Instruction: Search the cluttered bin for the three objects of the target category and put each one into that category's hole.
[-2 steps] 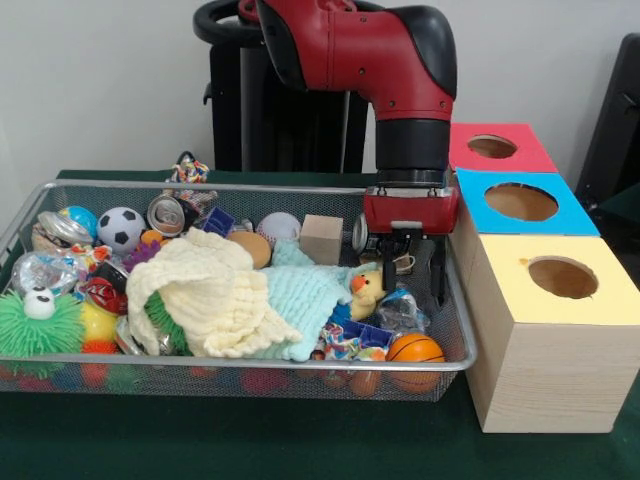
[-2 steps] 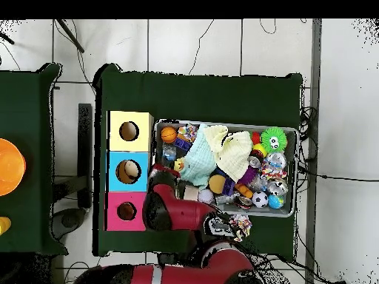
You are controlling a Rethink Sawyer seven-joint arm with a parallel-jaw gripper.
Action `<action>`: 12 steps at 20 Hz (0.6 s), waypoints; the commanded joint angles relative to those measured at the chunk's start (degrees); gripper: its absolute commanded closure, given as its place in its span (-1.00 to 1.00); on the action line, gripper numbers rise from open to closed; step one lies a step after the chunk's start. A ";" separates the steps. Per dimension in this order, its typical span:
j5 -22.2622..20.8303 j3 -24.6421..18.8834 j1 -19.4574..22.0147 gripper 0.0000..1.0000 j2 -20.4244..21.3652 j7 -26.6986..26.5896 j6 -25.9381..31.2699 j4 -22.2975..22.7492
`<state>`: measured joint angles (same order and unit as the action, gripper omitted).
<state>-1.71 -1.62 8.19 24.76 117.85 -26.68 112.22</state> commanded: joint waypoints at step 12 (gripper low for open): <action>3.95 14.60 -7.79 -1.00 1.15 2.94 18.49 -1.13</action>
<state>-1.32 5.26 4.74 24.99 117.85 -15.50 112.49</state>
